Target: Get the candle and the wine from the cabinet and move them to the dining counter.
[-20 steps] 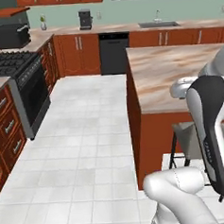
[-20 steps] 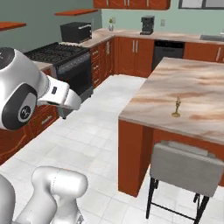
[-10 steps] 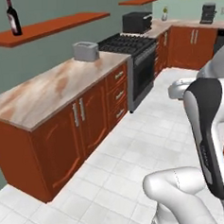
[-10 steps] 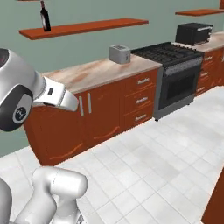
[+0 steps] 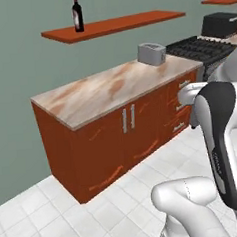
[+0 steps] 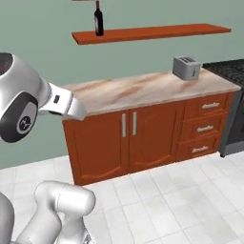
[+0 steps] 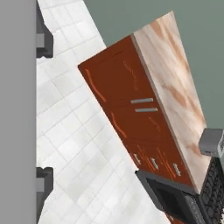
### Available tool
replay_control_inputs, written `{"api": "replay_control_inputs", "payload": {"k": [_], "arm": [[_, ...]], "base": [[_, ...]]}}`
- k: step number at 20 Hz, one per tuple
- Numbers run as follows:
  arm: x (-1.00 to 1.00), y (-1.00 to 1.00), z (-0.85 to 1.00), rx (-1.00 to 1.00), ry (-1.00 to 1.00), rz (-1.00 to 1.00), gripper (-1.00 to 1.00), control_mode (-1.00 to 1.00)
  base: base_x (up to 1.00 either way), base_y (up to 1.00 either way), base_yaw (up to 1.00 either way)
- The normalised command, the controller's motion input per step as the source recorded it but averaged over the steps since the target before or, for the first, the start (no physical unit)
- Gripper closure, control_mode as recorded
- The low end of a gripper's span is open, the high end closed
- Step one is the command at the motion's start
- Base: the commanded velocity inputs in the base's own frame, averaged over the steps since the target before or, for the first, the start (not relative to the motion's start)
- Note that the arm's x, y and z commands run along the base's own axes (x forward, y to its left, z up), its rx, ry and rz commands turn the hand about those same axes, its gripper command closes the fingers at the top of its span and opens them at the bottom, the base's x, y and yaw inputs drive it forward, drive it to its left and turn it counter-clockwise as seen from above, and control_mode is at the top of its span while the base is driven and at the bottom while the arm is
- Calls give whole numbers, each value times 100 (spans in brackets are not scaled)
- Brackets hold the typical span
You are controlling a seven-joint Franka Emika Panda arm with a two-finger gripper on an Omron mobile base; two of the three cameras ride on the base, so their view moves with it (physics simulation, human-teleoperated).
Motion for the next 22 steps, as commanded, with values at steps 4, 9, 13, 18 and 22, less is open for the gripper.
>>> {"api": "replay_control_inputs", "payload": {"k": [4, 9, 13, 18, 22], "arm": [[0, 0, 0, 0, 0, 0, -100, 100], [0, 0, 0, 0, 0, 0, -100, 100], [0, 0, 0, 0, 0, 0, -100, 100], [0, 0, 0, 0, 0, 0, -100, 100], [0, 0, 0, 0, 0, 0, -100, 100]], "base": [[90, -33, 49], [92, -48, 42], [83, -43, 33], [66, -34, 21], [68, -26, 16]]}}
